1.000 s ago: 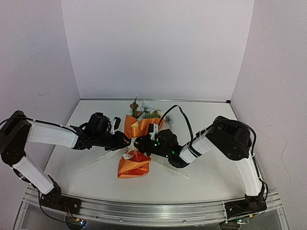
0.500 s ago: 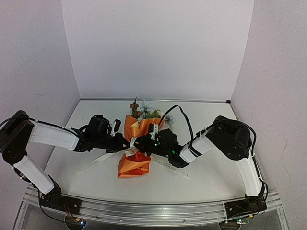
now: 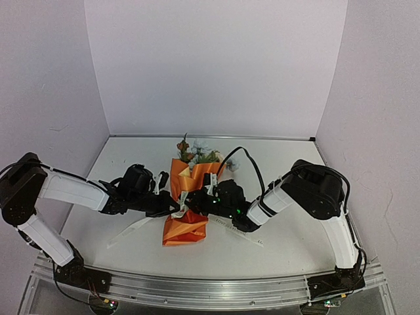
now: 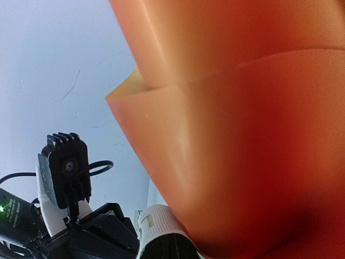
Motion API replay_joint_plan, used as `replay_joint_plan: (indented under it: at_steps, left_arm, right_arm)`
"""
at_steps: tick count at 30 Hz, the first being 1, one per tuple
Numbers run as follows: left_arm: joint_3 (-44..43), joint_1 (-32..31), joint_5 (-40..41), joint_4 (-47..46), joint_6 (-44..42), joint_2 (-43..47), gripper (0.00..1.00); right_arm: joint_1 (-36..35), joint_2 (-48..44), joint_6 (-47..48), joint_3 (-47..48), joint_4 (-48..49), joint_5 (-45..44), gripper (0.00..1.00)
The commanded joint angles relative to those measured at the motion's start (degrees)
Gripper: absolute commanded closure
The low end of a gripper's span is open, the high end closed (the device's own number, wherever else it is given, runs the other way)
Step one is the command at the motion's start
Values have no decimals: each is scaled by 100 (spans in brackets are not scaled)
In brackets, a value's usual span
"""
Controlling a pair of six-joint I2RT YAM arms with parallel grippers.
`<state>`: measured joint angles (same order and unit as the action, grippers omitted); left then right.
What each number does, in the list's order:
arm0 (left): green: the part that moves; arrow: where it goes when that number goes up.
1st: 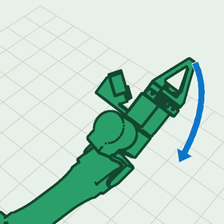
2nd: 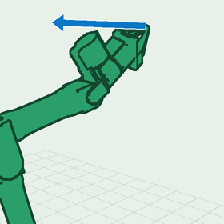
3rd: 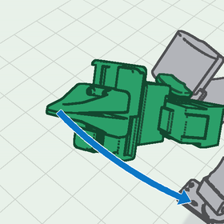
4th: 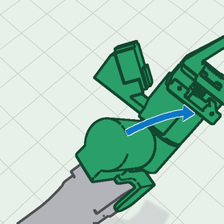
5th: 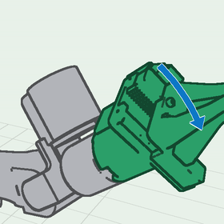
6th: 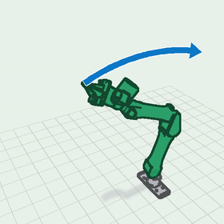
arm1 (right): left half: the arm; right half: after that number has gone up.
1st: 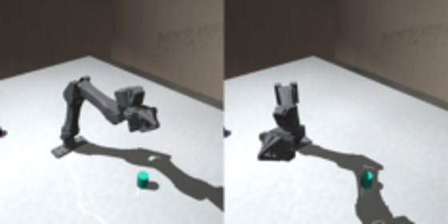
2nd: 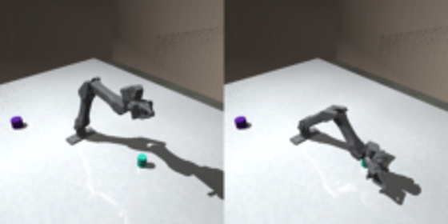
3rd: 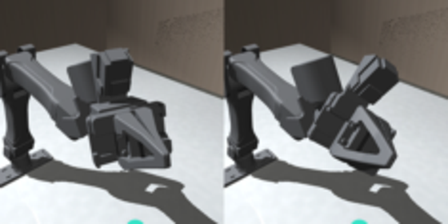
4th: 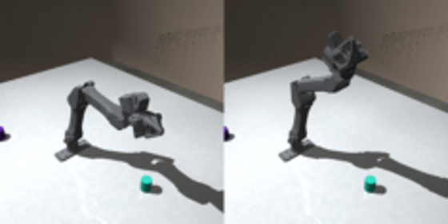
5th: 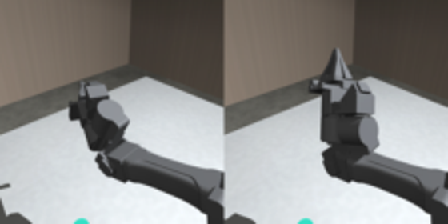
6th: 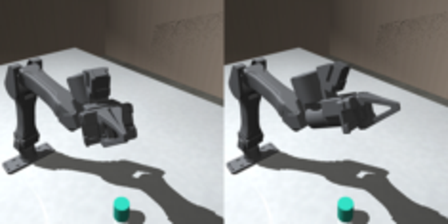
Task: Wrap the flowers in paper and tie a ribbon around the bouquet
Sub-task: Cross the half-tied ribbon over the folded bouquet.
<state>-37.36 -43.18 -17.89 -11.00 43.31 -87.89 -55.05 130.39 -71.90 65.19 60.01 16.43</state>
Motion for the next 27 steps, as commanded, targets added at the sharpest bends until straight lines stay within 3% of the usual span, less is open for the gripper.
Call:
replay_joint_plan:
  at_steps: [1,7,22,27]
  left_arm:
    - [-133,-37,257,186,-119,344,87]
    - [-213,15,799,585,-215,806,79]
    - [-310,161,868,670,-387,1121,67]
    - [-378,256,993,769,-317,1256,68]
  right_arm:
    - [-15,-23,132,60,275,120,100]
    - [3,-46,174,26,272,184,100]
    - [32,-38,235,3,200,290,100]
    - [38,-55,259,3,170,281,100]
